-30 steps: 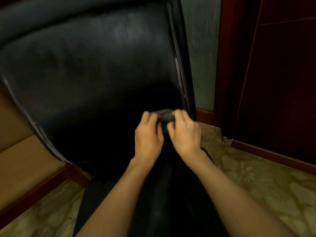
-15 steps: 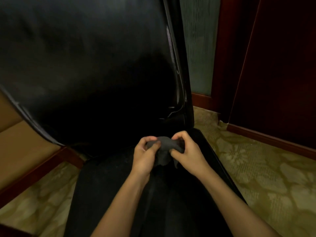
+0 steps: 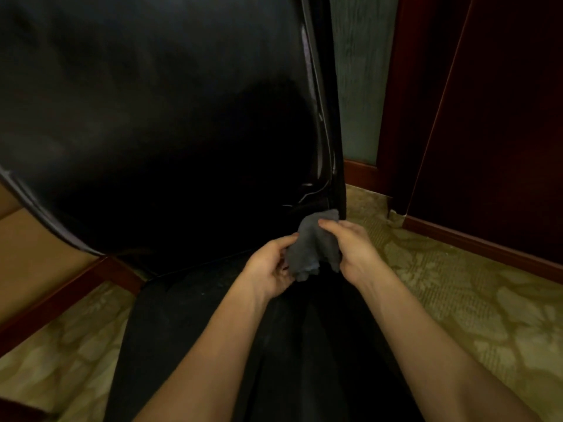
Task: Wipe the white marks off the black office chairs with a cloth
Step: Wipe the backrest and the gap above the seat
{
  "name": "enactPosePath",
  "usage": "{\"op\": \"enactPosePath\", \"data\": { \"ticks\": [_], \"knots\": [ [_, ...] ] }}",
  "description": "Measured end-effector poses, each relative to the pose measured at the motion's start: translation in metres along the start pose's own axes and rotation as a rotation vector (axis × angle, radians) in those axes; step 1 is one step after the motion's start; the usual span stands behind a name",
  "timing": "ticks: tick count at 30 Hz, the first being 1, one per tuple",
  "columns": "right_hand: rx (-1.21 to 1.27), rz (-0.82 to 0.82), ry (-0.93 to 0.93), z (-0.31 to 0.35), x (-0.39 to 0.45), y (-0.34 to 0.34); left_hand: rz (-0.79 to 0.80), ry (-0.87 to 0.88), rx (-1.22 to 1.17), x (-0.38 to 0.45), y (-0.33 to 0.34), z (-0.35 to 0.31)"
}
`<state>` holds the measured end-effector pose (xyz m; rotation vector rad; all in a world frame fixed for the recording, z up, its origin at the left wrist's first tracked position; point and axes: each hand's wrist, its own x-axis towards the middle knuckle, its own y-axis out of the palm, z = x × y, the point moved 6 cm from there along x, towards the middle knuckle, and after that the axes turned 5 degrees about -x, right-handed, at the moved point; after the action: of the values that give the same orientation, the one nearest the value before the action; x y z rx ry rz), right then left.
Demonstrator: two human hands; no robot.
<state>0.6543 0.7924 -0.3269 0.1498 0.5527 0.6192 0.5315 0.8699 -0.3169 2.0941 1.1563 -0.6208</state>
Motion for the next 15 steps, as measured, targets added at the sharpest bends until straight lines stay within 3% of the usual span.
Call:
{"op": "enactPosePath", "data": {
  "ticks": [4,10,12,15],
  "knots": [
    [-0.065,0.011,0.135,-0.010,0.015,0.006,-0.151,0.038,-0.031,0.023,-0.003,-0.007],
    [-0.171,-0.089,0.023,0.010,0.045,0.015,-0.240,0.232,-0.121,0.033,-0.003,-0.026],
    [-0.142,-0.068,-0.006,0.016,0.053,0.028,-0.305,0.387,0.030,0.027,-0.002,-0.029],
    [-0.235,-0.034,-0.123,0.021,0.048,0.040,-0.500,0.729,0.579,0.011,-0.002,-0.044]
  ]
}}
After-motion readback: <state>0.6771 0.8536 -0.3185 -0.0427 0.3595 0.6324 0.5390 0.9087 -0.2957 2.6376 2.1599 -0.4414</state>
